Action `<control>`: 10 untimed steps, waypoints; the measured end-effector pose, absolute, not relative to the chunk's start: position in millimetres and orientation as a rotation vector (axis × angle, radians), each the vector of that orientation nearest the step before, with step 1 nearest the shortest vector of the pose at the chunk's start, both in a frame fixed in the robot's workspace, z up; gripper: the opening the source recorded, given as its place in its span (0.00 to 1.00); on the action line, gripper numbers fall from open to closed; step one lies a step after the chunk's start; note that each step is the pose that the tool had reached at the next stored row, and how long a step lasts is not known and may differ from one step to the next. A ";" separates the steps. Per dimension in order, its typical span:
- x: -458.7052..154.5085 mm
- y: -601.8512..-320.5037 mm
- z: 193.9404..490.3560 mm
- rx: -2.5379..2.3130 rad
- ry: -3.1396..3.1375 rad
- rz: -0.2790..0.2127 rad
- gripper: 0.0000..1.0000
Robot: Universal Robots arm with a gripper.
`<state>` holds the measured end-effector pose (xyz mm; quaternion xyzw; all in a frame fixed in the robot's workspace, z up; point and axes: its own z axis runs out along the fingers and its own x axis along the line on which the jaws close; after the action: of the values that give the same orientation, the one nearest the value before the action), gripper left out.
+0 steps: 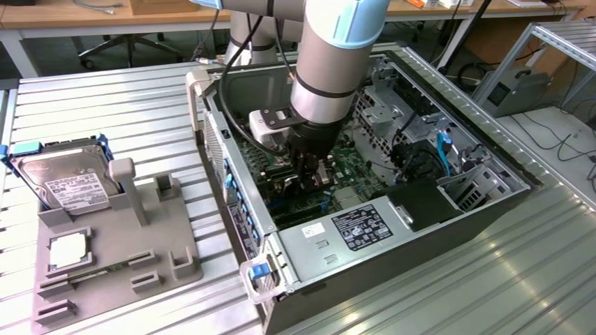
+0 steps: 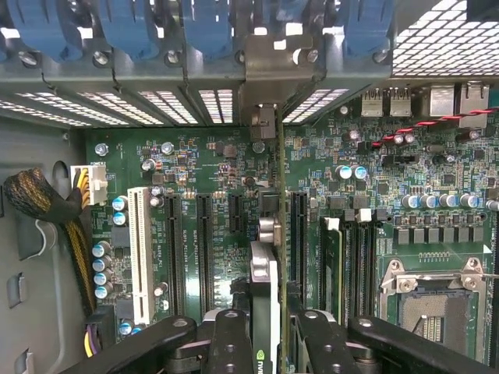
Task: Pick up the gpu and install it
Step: 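Insert the gpu into the slot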
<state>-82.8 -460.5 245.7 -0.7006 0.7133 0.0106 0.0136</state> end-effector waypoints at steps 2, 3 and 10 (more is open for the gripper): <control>-82.8 -460.5 245.7 -2.182 2.222 0.033 0.27; -82.8 -460.6 245.7 -2.182 2.222 0.033 0.27; -82.8 -460.5 245.6 -2.182 2.222 0.033 0.41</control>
<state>-82.8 -460.5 245.6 -0.7006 0.7133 0.0107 0.0136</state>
